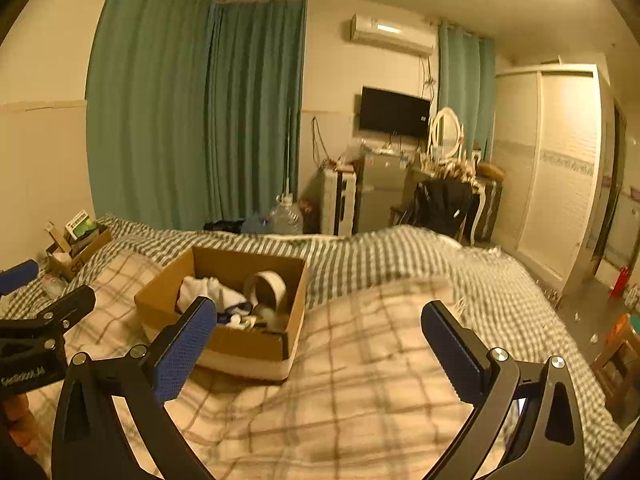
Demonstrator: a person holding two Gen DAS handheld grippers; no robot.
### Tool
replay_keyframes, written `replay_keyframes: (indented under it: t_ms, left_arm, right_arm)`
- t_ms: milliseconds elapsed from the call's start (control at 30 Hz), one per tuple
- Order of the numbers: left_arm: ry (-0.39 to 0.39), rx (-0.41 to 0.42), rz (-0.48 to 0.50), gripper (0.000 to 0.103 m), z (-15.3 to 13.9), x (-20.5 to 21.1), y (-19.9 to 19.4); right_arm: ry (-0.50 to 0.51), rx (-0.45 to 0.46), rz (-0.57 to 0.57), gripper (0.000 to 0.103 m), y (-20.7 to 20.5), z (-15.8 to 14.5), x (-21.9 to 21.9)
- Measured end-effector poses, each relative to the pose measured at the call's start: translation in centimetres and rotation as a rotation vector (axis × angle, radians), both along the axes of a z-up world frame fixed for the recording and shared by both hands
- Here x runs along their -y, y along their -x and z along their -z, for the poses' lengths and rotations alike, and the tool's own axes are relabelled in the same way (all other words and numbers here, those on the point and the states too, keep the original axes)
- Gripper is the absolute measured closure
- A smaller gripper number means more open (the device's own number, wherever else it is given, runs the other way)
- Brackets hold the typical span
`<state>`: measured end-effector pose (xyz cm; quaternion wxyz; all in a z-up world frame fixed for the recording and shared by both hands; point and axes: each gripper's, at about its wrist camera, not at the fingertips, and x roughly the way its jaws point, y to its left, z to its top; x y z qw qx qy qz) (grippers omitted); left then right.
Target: Organize objects
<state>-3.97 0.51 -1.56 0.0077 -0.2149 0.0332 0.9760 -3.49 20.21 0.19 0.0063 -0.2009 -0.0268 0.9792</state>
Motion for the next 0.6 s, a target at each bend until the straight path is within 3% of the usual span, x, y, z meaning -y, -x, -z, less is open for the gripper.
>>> replay_keyframes:
  t_ms: [600]
  left_arm:
    - [-0.016,0.013,0.01,0.0,0.48,-0.1,-0.28]
  right_arm:
    - [-0.017,0.022,0.004,0.0,0.12,1.17,0.56]
